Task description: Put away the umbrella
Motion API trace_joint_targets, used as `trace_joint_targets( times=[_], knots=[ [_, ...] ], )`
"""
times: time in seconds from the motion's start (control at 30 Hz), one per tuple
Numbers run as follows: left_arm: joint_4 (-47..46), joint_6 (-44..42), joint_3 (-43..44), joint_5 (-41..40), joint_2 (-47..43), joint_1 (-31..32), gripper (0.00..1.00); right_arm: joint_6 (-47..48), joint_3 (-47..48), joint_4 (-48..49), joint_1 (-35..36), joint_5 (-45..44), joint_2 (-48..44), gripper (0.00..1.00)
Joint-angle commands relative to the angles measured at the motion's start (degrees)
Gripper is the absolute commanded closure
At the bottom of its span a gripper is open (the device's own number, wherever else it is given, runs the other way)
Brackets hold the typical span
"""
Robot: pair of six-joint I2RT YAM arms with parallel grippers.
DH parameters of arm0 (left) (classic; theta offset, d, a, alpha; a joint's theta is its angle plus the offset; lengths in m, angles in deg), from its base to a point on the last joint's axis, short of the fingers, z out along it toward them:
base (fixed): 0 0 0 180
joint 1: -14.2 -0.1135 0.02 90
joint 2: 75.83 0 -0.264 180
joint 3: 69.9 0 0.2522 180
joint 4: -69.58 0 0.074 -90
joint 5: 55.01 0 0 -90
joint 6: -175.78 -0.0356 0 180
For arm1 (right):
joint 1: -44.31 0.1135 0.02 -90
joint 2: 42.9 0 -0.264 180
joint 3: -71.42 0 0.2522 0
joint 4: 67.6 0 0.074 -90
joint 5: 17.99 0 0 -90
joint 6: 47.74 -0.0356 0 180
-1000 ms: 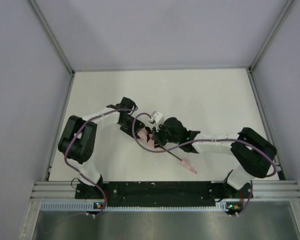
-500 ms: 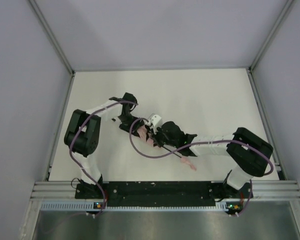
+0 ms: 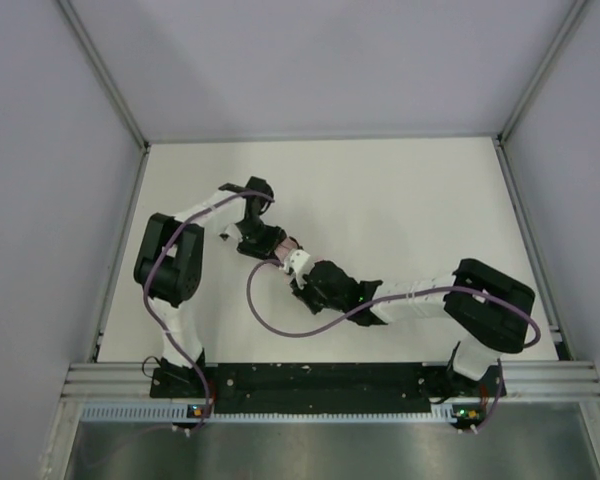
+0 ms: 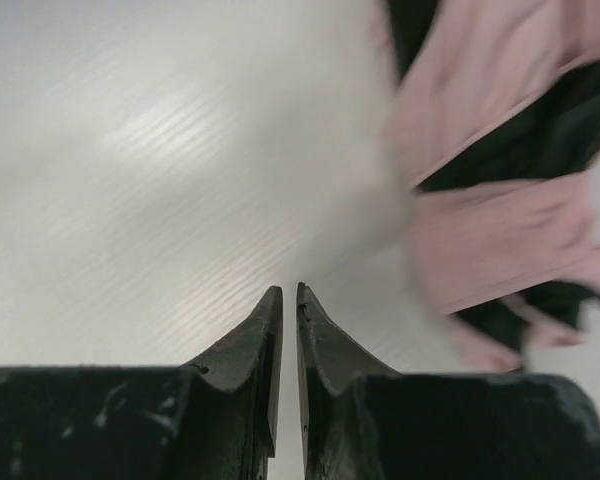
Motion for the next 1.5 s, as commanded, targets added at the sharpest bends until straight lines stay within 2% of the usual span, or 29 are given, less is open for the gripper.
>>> trace_joint_targets(
  times=[0.0, 0.1, 0.17, 0.2, 0.27, 0.3, 0.37, 0.5, 0.6, 0.67, 0.77, 0.9, 1.03, 1.17, 1.47],
  knots=[
    [-3.8, 6.4, 2.2, -0.6, -0.8, -1.4, 1.0, -1.6, 2.1, -7.8, 2.6, 6.8, 2.4, 0.89],
    [-5.6, 7.1, 1.4, 1.2, -0.6, -1.3, 1.0, -3.3, 2.4, -8.3, 1.6, 9.1, 3.7, 0.83],
    [-4.6, 4.7, 3.5, -1.1, -0.8, -1.2, 1.0, -7.5, 0.2, -6.9, -1.3, 12.7, -1.7, 0.8],
    [-4.9, 3.6, 3.8, -1.9, -1.5, -1.2, 1.0, -10.7, -0.7, -7.0, -3.3, 14.6, -6.3, 0.75],
    [-8.6, 0.8, 2.8, -3.1, -5.0, -1.2, 1.0, -14.0, 0.2, -12.3, -5.9, 16.3, -15.0, 0.64],
    [-10.5, -0.2, 2.4, -4.1, -6.7, -1.0, 1.0, -14.5, 1.3, -16.0, -6.5, 17.2, -20.0, 0.54],
    [-14.1, -3.2, 0.8, -5.5, -11.1, -0.9, 1.0, -16.4, 3.1, -24.0, -8.0, 17.7, -25.9, 0.45],
    [-27.1, -10.8, -5.0, -7.5, -20.2, -1.0, 1.0, -25.9, 4.8, -31.2, -12.7, 22.7, -35.2, 0.38],
    [-37.7, -22.2, -7.7, -8.3, -26.8, -1.0, 1.0, -32.5, 4.5, -32.9, -17.3, 27.8, -38.6, 0.36],
    [-41.4, -30.7, -8.2, -10.0, -30.9, -0.7, 1.0, -37.2, 4.4, -34.4, -21.5, 31.0, -38.6, 0.36],
    [-47.2, -48.6, -9.9, -12.8, -36.3, 1.4, 1.0, -42.4, 4.9, -37.8, -28.0, 32.9, -37.3, 0.36],
    [-56.4, -73.1, -17.9, -18.7, -44.0, 6.1, 1.0, -41.1, 9.7, -43.7, -33.8, 34.8, -34.6, 0.35],
    [-64.4, -86.0, -27.2, -20.3, -48.7, 7.5, 1.0, -40.5, 12.4, -45.4, -36.1, 37.2, -33.9, 0.34],
    [-70.0, -91.0, -34.6, -18.8, -48.5, 8.5, 1.0, -41.3, 11.2, -45.6, -37.0, 38.5, -34.5, 0.33],
    [-82.9, -76.4, -47.6, -19.7, -39.1, 9.3, 1.0, -41.1, 8.5, -45.7, -37.4, 40.6, -34.6, 0.33]
  ],
)
